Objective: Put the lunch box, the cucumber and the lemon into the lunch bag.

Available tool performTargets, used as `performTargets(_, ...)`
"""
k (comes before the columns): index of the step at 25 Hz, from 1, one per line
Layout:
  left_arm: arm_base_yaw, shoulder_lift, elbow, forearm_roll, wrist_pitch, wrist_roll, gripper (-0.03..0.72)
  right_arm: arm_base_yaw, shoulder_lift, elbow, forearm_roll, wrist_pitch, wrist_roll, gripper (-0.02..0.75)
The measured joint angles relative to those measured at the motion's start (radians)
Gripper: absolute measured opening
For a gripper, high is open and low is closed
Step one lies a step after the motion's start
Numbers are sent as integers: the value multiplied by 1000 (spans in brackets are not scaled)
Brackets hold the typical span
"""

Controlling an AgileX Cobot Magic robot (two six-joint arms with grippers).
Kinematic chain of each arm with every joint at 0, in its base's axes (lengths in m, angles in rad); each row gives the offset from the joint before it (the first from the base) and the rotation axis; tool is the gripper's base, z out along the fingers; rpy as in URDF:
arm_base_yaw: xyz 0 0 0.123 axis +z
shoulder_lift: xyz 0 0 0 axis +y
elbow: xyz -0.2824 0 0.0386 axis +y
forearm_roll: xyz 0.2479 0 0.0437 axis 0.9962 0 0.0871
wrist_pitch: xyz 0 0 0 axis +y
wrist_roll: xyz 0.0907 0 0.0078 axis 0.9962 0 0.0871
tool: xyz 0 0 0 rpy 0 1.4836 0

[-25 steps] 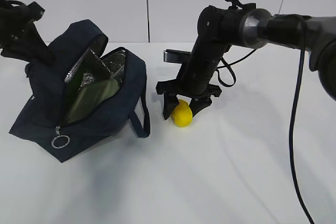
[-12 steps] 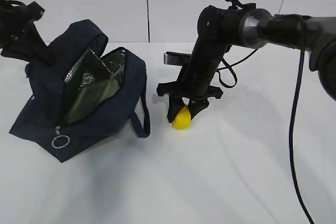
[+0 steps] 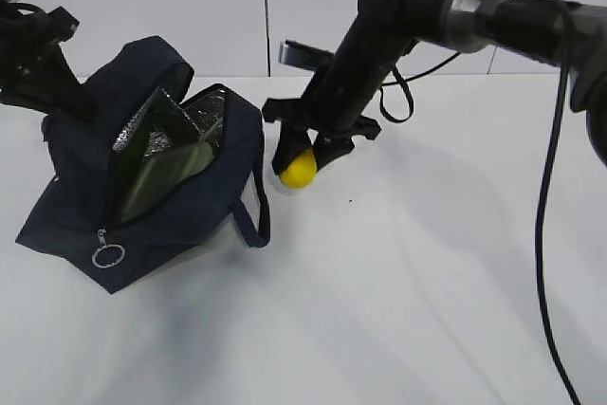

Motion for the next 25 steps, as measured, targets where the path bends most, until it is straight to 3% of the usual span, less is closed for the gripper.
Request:
performTargets(6, 0, 0, -2, 42, -4, 0, -6, 0, -92, -14, 171, 2, -59, 322)
performTargets(12, 0, 0, -2, 48, -17, -2, -6, 10, -98, -14, 475, 4, -163, 321)
performTargets(25, 0, 0, -2, 47, -23, -2, -6, 56, -52, -14, 474, -32, -124, 353)
